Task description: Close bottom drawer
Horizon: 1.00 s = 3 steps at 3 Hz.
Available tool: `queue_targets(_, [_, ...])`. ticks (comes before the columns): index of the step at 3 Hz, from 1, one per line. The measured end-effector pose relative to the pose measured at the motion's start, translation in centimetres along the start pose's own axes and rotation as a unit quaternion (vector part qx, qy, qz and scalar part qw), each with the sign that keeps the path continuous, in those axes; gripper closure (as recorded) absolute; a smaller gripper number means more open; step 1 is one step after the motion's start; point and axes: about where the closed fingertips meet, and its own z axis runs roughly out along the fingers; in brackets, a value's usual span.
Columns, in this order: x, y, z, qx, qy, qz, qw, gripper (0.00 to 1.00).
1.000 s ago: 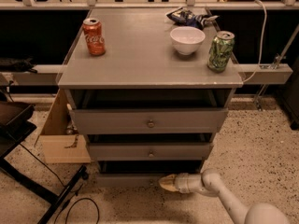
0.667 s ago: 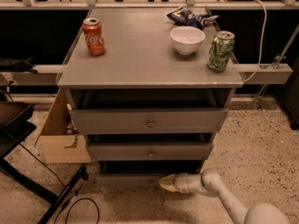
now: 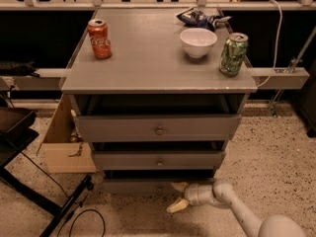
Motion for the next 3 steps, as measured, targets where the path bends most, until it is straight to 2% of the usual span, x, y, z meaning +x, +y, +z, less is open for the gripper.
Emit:
queue_targets(1, [0.00, 0.00, 0.01, 0.000, 0.000, 0.000, 1.0000, 0.00])
queue_targets(2, [0.00, 0.00, 0.01, 0.000, 0.000, 0.000, 1.0000, 0.19])
queue_targets(3, [-0.65, 0.83, -0.23, -0.002, 0.021, -0.012, 0.9997, 0.43])
